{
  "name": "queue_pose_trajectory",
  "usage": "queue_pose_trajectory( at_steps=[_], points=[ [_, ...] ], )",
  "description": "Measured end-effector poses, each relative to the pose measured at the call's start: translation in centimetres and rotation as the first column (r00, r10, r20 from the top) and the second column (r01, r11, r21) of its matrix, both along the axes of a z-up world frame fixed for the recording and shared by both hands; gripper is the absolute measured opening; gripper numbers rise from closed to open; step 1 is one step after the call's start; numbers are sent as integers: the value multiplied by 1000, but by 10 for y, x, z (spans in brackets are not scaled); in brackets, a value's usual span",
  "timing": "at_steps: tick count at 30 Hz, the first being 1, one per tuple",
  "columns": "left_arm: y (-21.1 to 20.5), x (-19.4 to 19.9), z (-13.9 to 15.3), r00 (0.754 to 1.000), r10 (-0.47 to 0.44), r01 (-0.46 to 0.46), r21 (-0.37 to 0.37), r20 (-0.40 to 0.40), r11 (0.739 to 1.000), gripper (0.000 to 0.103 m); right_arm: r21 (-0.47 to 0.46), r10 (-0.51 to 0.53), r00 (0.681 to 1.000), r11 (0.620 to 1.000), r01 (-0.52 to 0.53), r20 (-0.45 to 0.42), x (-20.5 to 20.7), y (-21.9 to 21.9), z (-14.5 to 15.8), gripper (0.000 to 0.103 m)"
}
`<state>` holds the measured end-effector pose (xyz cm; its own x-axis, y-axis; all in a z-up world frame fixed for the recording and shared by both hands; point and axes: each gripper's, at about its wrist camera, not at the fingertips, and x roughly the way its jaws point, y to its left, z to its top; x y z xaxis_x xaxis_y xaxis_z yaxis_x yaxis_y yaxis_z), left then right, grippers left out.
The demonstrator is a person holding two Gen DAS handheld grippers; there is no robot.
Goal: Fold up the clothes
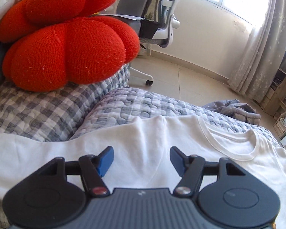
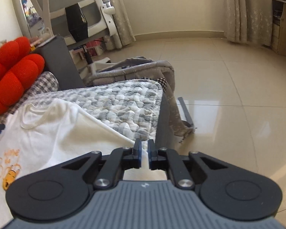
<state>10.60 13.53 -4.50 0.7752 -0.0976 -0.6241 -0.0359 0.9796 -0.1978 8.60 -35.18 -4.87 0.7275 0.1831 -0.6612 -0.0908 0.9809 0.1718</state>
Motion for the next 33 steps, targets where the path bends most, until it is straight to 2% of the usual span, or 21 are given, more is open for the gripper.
queue_pose_trajectory(
  at_steps=[3,5,6,7,11,15,21,26,28,33],
  points=[
    [-6,-5,6,999,-34,33,35,5,999,66,6,-33,999,999,33,23,-18,-5,2,19],
    [-10,-11,9,999,-51,50,59,12,997,67,-12,-49,997,999,50,57,-40,-4,6,32],
    [-12,-14,10,998,-61,60,67,13,996,67,-22,-51,996,998,52,73,-52,-2,8,46],
    [-14,-18,10,997,-71,70,69,15,995,67,-31,-53,995,998,56,86,-64,0,8,51],
    [-25,-32,9,994,-111,109,75,22,991,67,-12,-51,992,999,52,112,-98,8,7,52],
    [-42,-39,7,988,-151,146,95,44,985,68,-45,-30,992,998,35,121,-109,31,-1,51],
    [-65,-38,-2,974,-220,214,100,52,972,69,-185,35,988,983,-7,150,-100,77,-18,51],
    [-72,-49,-16,963,-266,256,147,51,955,72,-319,-26,979,943,92,204,-100,92,-24,51],
    [-70,-59,-15,958,-282,273,151,43,950,74,-385,-59,978,913,134,201,-101,94,-26,44],
    [-64,-83,-14,946,-323,316,161,20,935,75,-392,-176,979,898,202,103,-104,68,-32,42]
  ],
)
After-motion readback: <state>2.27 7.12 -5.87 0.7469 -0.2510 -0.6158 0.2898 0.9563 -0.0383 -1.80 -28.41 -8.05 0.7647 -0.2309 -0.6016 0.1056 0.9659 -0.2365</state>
